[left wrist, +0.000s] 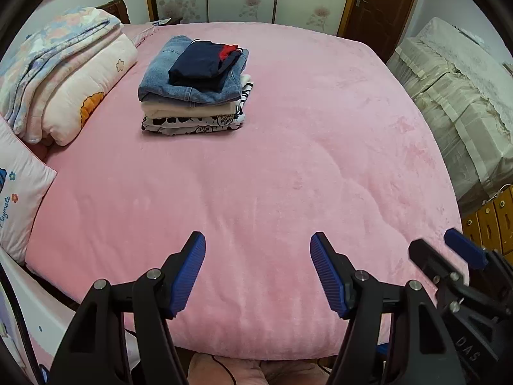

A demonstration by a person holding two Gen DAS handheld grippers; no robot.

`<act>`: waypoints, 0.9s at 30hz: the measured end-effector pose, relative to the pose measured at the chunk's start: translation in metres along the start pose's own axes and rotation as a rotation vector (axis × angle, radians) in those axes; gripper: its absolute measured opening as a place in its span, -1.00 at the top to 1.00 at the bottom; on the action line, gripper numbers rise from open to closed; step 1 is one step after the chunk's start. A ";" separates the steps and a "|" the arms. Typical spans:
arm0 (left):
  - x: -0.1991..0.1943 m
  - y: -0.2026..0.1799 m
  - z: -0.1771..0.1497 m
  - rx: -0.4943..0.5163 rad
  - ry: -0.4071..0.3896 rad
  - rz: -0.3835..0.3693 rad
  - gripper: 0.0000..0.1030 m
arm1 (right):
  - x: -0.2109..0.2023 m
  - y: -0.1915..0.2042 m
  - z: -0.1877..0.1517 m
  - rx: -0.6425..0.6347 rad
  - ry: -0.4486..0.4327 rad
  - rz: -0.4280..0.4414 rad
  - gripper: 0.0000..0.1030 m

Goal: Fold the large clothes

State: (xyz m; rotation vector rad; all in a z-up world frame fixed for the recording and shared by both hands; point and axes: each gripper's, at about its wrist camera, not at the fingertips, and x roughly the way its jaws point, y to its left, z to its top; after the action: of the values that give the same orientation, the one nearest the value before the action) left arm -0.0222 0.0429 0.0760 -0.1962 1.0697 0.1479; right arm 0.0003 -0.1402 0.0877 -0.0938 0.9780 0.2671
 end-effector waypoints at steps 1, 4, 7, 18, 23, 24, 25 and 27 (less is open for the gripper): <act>-0.001 -0.003 -0.002 0.003 -0.002 0.004 -0.29 | -0.002 -0.003 0.000 0.004 -0.008 -0.002 -0.23; 0.000 -0.008 -0.002 0.007 0.003 0.003 -0.29 | -0.002 -0.010 0.000 0.014 -0.008 -0.004 -0.23; 0.002 -0.012 -0.002 0.004 0.012 0.011 -0.29 | 0.000 -0.017 0.000 0.021 0.004 -0.002 -0.23; 0.007 -0.035 -0.001 0.052 0.017 0.022 -0.29 | 0.004 -0.029 0.001 0.026 0.018 -0.011 -0.23; 0.009 -0.042 -0.002 0.069 0.029 0.032 -0.29 | 0.006 -0.034 0.002 0.024 0.024 -0.008 -0.23; 0.009 -0.044 -0.001 0.072 0.030 0.032 -0.29 | 0.007 -0.034 0.003 0.024 0.026 -0.007 -0.23; 0.009 -0.044 -0.001 0.074 0.031 0.033 -0.29 | 0.007 -0.034 0.003 0.024 0.028 -0.006 -0.23; 0.009 -0.045 -0.001 0.075 0.031 0.035 -0.29 | 0.008 -0.036 0.003 0.026 0.030 -0.004 -0.23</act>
State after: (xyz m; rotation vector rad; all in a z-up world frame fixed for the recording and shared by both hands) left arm -0.0087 -0.0010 0.0714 -0.1130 1.1083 0.1362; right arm 0.0169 -0.1728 0.0812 -0.0763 1.0102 0.2505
